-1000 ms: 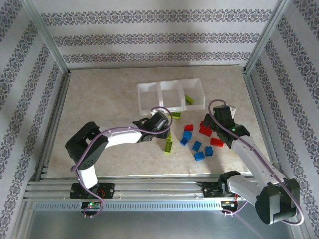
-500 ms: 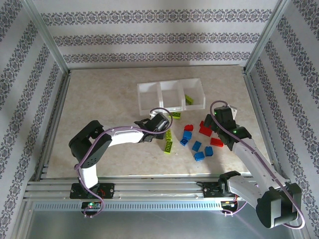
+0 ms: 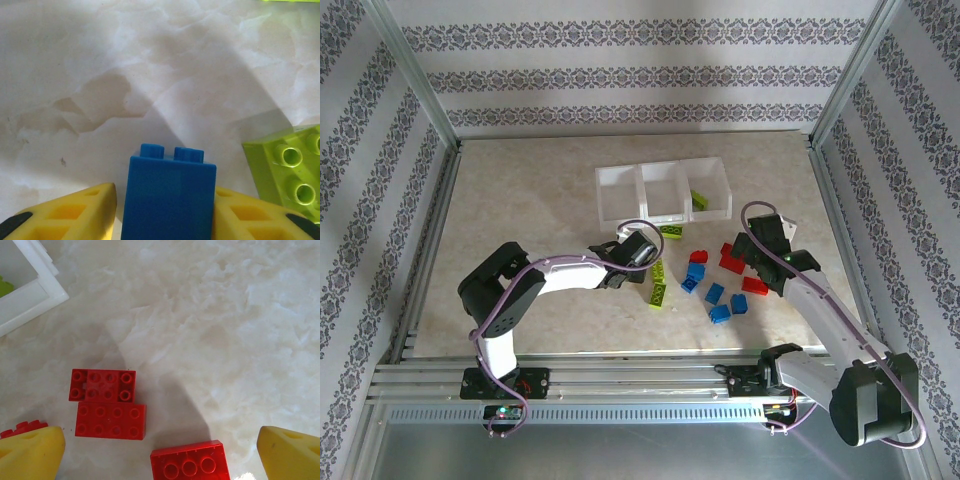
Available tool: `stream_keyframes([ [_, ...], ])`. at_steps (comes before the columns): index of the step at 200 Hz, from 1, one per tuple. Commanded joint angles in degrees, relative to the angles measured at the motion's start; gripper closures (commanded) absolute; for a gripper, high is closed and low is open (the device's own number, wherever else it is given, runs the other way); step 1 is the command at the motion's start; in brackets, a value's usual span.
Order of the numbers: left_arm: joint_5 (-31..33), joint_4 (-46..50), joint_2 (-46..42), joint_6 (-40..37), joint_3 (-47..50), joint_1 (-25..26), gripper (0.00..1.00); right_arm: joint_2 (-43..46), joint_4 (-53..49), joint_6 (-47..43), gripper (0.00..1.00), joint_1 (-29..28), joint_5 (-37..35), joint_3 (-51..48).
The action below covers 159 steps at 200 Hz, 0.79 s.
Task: Sort the legos into containers by color
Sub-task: Pick up the lego from the center of the table.
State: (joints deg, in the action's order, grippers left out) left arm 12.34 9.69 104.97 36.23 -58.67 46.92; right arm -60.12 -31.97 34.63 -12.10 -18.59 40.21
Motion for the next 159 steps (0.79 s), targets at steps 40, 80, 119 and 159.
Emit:
stream_keyframes([
  [40, 1.97, 2.76, 0.18, -2.29, -2.19, -0.81, 0.73, 0.95, -1.70, 0.96, 0.02, 1.39, 0.57, 0.14],
  [80, 4.57, 3.93, -4.08, -4.65, -2.90, -2.18, 0.73, 1.12, -1.70, 1.31, 0.02, 1.93, 0.93, -0.22],
  [119, 5.29, 4.46, -5.66, -8.44, -6.50, -6.80, 0.74, 1.47, -1.87, 1.57, 0.02, 1.99, 1.23, -0.30],
  [159, 4.34, 3.52, -2.13, -11.84, -13.85, -11.09, 0.74, 2.36, -2.15, 2.00, 0.02, 2.17, 1.53, -0.06],
])
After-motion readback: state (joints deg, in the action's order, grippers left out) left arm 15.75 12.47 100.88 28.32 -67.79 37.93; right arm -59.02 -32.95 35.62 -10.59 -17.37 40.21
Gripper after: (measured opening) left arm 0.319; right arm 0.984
